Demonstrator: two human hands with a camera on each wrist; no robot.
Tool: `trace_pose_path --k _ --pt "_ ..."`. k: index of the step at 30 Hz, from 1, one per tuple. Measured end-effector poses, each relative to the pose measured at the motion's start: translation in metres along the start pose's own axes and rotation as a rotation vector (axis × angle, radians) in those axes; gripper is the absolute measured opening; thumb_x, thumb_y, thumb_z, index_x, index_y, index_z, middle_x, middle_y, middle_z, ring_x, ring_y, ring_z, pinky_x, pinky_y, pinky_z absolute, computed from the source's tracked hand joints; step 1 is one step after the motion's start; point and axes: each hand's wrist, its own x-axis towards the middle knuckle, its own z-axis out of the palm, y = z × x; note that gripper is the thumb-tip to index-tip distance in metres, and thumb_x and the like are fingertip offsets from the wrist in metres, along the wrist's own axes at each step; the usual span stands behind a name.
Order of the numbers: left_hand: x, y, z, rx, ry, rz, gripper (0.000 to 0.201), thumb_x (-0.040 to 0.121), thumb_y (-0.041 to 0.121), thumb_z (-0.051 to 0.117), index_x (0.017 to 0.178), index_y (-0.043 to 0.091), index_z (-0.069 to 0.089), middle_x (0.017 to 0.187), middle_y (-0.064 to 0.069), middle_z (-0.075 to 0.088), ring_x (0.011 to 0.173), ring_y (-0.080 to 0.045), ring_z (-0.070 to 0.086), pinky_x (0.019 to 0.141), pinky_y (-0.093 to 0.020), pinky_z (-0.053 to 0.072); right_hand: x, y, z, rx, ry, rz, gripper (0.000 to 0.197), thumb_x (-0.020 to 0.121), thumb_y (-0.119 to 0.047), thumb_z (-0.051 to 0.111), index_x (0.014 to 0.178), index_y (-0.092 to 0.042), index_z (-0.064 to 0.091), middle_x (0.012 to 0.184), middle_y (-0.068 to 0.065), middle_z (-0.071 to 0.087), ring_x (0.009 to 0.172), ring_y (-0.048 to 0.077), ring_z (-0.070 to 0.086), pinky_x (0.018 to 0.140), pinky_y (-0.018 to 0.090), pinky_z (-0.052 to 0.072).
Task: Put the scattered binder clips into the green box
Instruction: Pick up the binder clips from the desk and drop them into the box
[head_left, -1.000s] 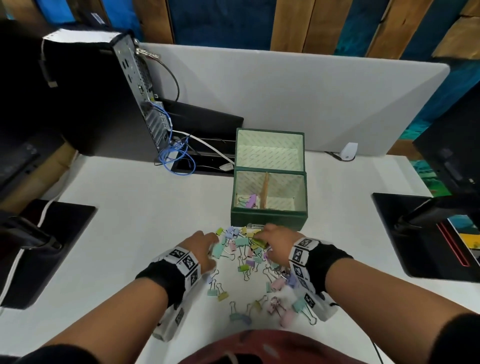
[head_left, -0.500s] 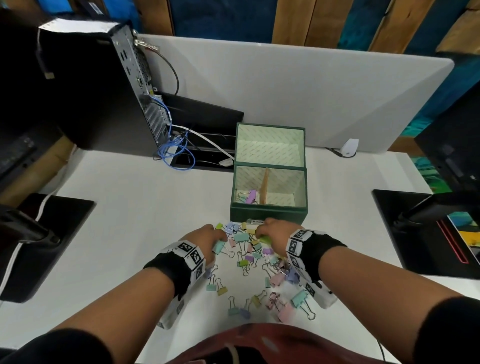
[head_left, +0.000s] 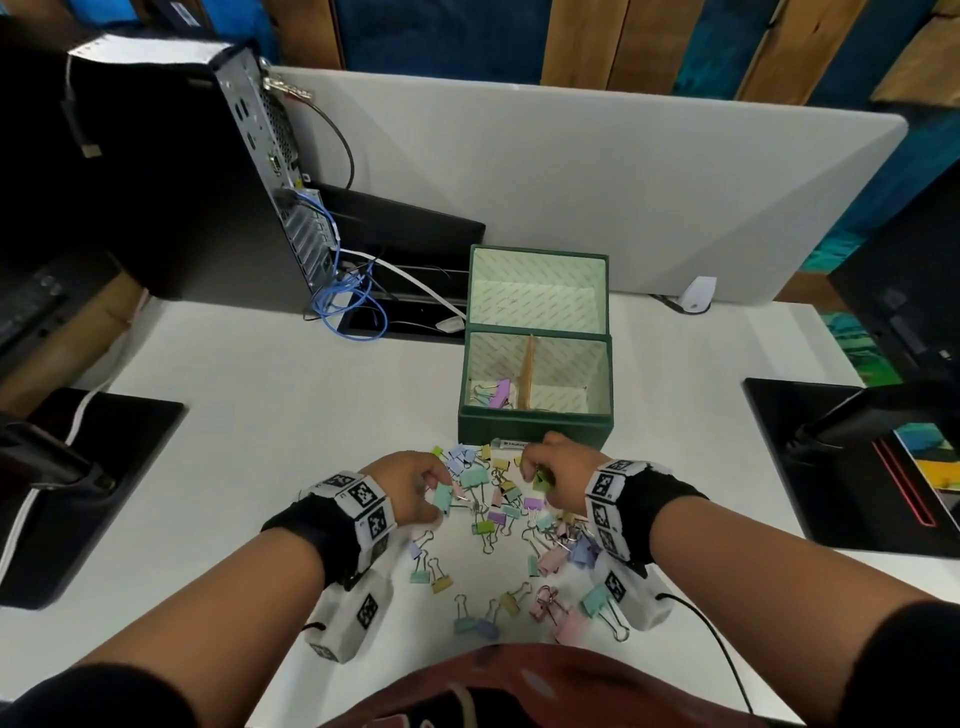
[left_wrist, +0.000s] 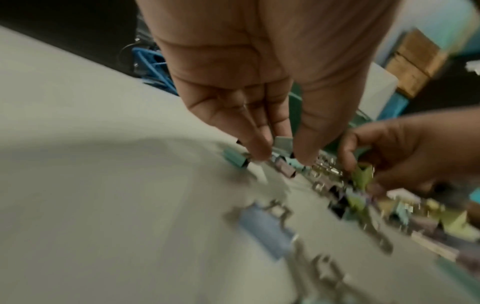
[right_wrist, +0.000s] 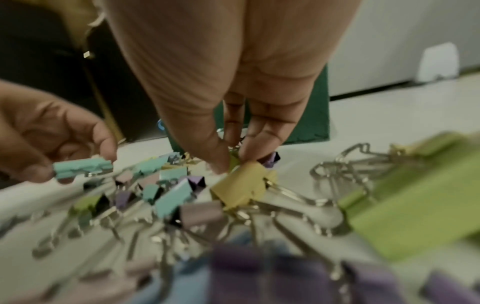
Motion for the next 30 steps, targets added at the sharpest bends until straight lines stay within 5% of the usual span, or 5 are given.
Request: trace_pose_path --k 7,11,16,21,30 --pt "-0.001 0.003 -0.010 -0.260 0.098 0.041 0.034 0.070 0.009 0.075 0.088 0.030 0.056 0.088 0.012 0.053 0.062 -0.005 0.050 0.061 -0.016 0.041 -0.003 0.013 0.001 0.121 0.053 0.066 0.036 0.075 -0.003 0.063 0.064 -0.034 0.047 0.087 -0.004 0.059 0.080 0.015 0.055 0.072 0.024 0.046" --pt "-0.002 0.005 -0.017 -0.359 0.173 0.075 0.037 0.070 0.005 0.076 0.086 0.030 0.054 0.093 0.007 0.053 0.061 -0.009 0.052 0.060 -0.017 0.043 -0.014 0.004 -0.016 0.287 0.079 -0.002 0.027 0.078 -0.010 0.066 0.066 -0.029 0.051 0.072 -0.010 0.056 0.065 0.005 0.051 0.065 0.019 0.045" --pt "-0.002 0.011 -0.032 -0.478 0.304 0.100 0.041 0.072 0.007 0.076 0.102 0.027 0.056 0.094 0.006 0.051 0.071 -0.015 0.054 0.074 -0.022 0.046 -0.012 -0.017 -0.057 0.498 0.305 -0.020 0.019 0.083 -0.010 0.062 0.073 -0.021 0.050 0.075 0.000 0.058 0.066 0.014 0.060 0.063 0.026 0.053" --pt "-0.003 0.022 -0.045 -0.459 0.388 0.147 0.036 0.076 0.012 0.073 0.104 0.029 0.058 0.093 0.013 0.050 0.074 -0.007 0.056 0.065 -0.014 0.042 0.005 -0.029 -0.076 0.854 0.291 0.056 0.016 0.083 -0.006 0.065 0.080 -0.014 0.052 0.070 0.003 0.062 0.067 0.016 0.063 0.066 0.025 0.057" --pt "0.011 0.036 -0.054 -0.201 0.401 0.177 0.039 0.079 0.016 0.069 0.115 0.026 0.058 0.108 0.005 0.049 0.089 -0.012 0.053 0.082 -0.022 0.041 -0.004 -0.024 -0.056 0.520 0.360 0.045 0.018 0.087 -0.013 0.059 0.105 -0.018 0.061 0.101 -0.003 0.058 0.092 0.012 0.055 0.077 0.020 0.044"
